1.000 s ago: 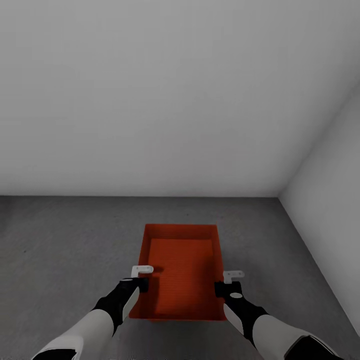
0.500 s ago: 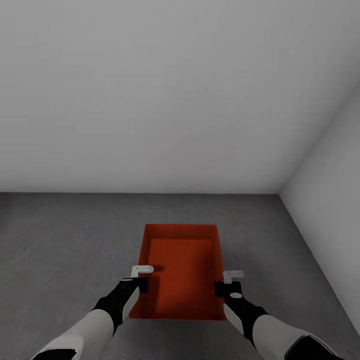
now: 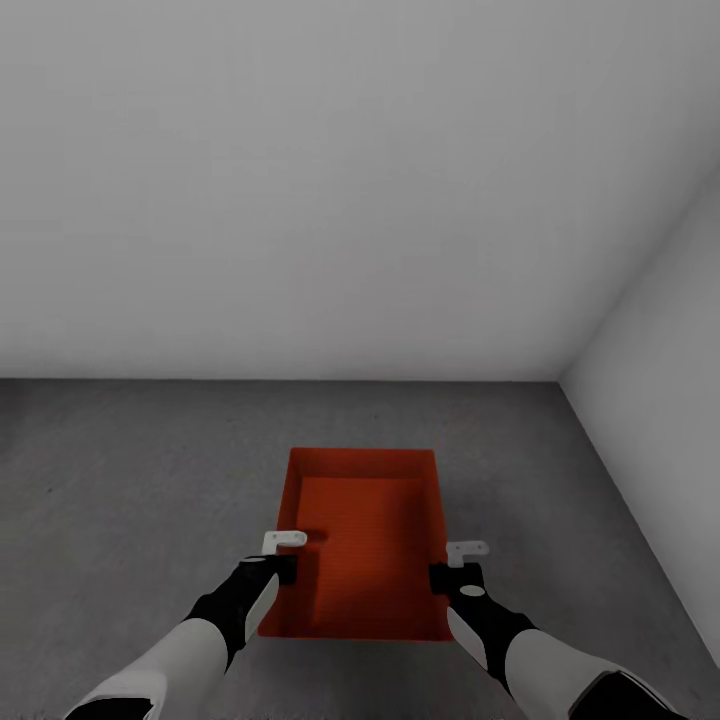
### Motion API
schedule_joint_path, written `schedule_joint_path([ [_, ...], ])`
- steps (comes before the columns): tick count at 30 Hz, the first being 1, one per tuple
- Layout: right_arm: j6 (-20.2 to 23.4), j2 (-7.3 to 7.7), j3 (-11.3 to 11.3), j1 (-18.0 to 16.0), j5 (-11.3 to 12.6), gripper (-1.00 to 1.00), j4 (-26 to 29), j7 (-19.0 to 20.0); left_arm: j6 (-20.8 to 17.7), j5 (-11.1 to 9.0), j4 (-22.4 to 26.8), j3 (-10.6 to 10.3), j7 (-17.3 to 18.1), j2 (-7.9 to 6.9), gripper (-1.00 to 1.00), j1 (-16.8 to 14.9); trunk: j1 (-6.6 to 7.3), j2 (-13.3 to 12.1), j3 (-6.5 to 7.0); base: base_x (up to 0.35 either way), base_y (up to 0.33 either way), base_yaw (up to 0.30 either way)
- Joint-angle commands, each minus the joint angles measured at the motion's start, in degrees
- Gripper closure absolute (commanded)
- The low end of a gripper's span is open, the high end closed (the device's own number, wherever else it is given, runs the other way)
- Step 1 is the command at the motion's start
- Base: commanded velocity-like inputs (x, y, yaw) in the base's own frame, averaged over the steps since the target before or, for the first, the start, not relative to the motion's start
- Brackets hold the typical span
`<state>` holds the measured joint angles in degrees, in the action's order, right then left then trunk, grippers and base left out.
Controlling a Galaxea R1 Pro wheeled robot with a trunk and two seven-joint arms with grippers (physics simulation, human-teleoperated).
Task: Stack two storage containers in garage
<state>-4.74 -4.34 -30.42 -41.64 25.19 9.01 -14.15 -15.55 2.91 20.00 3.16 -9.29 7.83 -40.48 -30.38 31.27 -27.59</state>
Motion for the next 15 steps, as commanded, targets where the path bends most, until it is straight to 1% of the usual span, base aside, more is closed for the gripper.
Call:
schedule_joint_path([
  [1,-0.3,0.03,-0.5,0.0,1.0,1.0,-0.9,-0.1,-0.5,1.2,3.2,1.1,-0.2,0.0,1.0,0.0,-0.02,0.1,-0.12,0.0,0.0,0.0],
  [15,-0.3,0.02,-0.5,0.0,1.0,1.0,-0.9,-0.1,-0.5,1.2,3.2,1.1,-0.2,0.0,1.0,0.0,-0.02,0.1,-0.19,0.0,0.0,0.0],
])
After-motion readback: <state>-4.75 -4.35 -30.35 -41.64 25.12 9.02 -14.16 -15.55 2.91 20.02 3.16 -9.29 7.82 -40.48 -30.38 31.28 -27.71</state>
